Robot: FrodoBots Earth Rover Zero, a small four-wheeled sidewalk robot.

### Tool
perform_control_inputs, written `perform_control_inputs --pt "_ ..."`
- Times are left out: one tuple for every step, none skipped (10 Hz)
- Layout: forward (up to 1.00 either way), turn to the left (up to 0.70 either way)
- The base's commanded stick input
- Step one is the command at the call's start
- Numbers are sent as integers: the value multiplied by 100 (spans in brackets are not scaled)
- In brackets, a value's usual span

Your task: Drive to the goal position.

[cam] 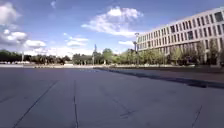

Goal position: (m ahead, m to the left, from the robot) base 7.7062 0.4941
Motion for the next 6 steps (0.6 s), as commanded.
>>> perform_control_inputs --pt "70 0" --pt "70 0" --pt "70 0" --pt "70 0" --pt "70 0" --pt "70 0"
